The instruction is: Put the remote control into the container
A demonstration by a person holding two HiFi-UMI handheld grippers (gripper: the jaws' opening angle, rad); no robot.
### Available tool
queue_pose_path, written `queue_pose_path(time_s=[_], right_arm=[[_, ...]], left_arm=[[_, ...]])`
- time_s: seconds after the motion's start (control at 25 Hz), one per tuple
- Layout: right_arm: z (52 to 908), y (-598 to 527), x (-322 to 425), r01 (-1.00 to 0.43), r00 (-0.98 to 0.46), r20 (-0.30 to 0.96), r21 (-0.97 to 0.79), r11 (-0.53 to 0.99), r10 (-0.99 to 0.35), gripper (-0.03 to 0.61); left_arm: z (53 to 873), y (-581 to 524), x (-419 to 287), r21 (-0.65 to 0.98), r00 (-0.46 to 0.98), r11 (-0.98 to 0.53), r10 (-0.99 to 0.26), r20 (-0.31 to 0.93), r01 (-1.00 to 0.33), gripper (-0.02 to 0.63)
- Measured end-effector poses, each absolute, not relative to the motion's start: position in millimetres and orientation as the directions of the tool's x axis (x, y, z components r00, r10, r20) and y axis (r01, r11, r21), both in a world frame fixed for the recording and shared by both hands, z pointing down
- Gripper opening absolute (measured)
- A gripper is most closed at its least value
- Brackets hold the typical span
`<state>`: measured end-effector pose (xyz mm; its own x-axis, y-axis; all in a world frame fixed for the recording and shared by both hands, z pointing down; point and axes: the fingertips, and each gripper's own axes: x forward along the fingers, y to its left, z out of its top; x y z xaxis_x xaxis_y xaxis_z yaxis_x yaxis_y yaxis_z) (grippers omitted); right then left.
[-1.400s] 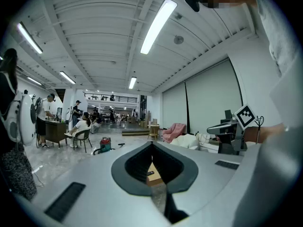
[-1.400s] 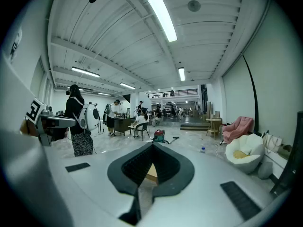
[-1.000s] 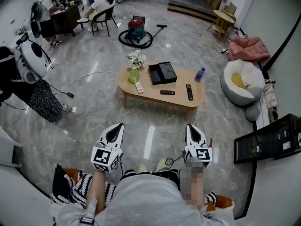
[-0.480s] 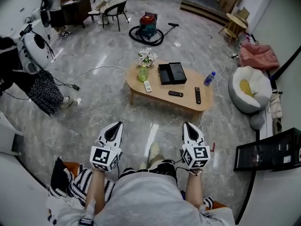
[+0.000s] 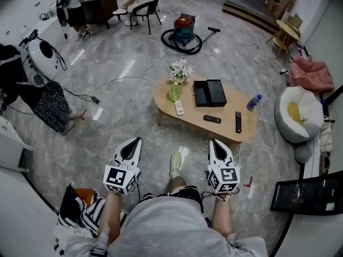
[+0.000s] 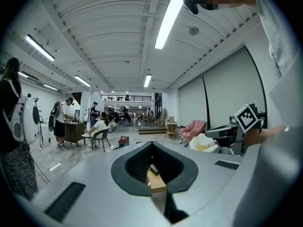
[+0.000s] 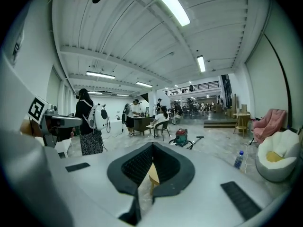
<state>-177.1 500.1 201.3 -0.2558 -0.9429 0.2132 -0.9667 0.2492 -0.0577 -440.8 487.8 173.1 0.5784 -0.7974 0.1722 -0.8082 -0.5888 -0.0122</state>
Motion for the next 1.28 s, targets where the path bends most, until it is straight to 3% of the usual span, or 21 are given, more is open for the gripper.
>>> queue_pose_path(time_s=[0.64,1.28], right_arm=[[208,271,-151,-0.938,-0.347,0.223,-0.101,0.332,-0.911,0.011],[268,175,-153,-0.935,-0.354,0.329,-0.112,0.337,-0.875,0.011]], left_arm=[[157,267,-385,-0.025,0.556,-0.568,-0.812,0.176,-0.822,0.008],[217,175,-377,0.029,0.563,-0.579,-0.779,0.276,-0.815,0.009]])
